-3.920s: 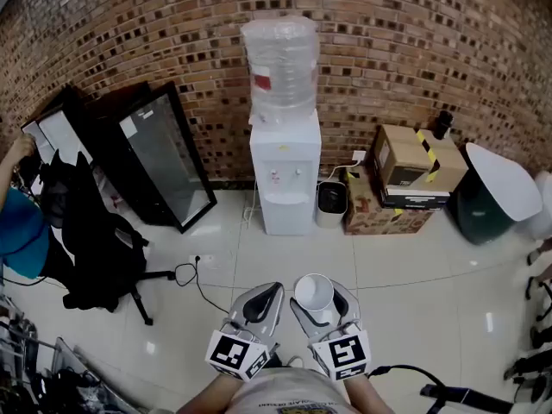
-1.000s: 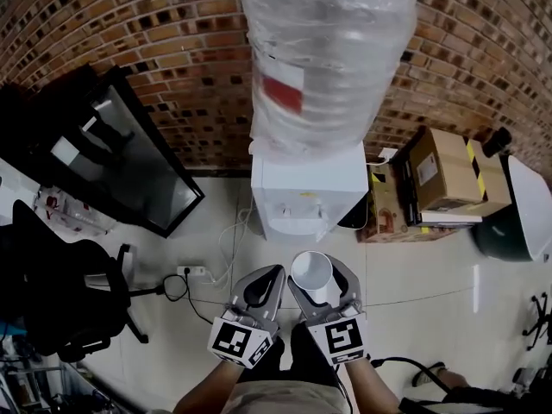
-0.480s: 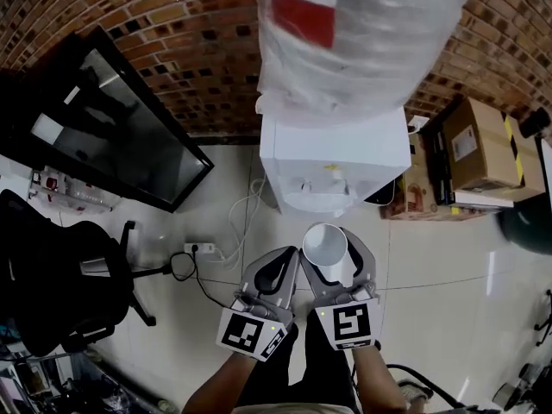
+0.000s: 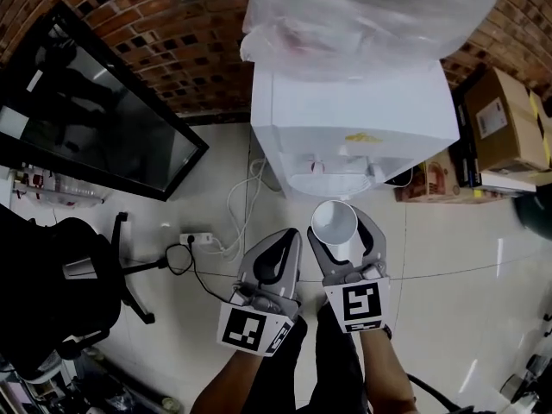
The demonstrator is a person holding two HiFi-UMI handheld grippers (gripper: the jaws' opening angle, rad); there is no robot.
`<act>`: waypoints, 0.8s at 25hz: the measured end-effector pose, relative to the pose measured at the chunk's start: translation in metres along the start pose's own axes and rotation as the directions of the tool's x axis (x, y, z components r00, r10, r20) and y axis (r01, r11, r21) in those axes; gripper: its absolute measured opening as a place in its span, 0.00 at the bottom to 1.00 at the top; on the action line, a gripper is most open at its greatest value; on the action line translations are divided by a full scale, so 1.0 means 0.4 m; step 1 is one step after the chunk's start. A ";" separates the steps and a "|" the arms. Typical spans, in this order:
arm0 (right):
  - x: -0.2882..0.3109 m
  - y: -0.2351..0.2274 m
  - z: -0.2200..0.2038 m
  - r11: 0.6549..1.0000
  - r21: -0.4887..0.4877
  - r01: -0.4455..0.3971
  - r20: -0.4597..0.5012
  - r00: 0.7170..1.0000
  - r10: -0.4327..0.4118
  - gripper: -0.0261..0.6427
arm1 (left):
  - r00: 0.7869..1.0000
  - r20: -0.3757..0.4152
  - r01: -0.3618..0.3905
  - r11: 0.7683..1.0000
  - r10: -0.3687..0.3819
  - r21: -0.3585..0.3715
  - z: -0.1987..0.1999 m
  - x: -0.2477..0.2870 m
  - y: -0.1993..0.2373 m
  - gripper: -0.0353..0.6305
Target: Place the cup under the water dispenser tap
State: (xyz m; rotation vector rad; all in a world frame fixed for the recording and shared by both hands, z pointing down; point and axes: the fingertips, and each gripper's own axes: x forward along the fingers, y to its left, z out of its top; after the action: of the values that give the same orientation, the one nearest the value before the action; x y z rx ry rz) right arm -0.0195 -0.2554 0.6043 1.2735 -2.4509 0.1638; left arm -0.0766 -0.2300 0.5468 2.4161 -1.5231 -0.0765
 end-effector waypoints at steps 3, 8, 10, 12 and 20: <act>0.061 -0.009 -0.059 1.000 0.001 0.010 -0.011 1.000 -0.010 0.52 | 1.000 -0.005 0.009 1.000 -0.009 0.019 -0.056 0.032 0.025 0.04; 0.136 0.008 -0.142 1.000 -0.005 -0.020 -0.033 0.999 0.020 0.52 | 1.000 -0.017 0.001 1.000 -0.001 -0.001 -0.129 0.049 0.059 0.04; 0.167 0.014 -0.172 0.999 -0.018 -0.027 -0.040 0.999 0.026 0.52 | 1.000 -0.026 0.008 1.000 -0.008 -0.011 -0.159 0.050 0.067 0.04; 0.197 0.017 -0.202 0.999 -0.021 -0.028 -0.047 0.999 0.027 0.52 | 0.999 -0.043 0.009 1.000 -0.010 -0.021 -0.191 0.045 0.077 0.04; 0.319 -0.029 -0.294 1.000 0.022 -0.002 -0.109 0.994 0.004 0.52 | 0.996 -0.094 -0.012 0.999 0.009 -0.032 -0.277 0.018 0.124 0.04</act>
State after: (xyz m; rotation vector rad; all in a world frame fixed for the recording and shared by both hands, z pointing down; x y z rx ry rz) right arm -0.0446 -0.3281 0.7602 1.2368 -2.3651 0.2546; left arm -0.0952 -0.2331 0.6669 2.3514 -1.4816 0.0133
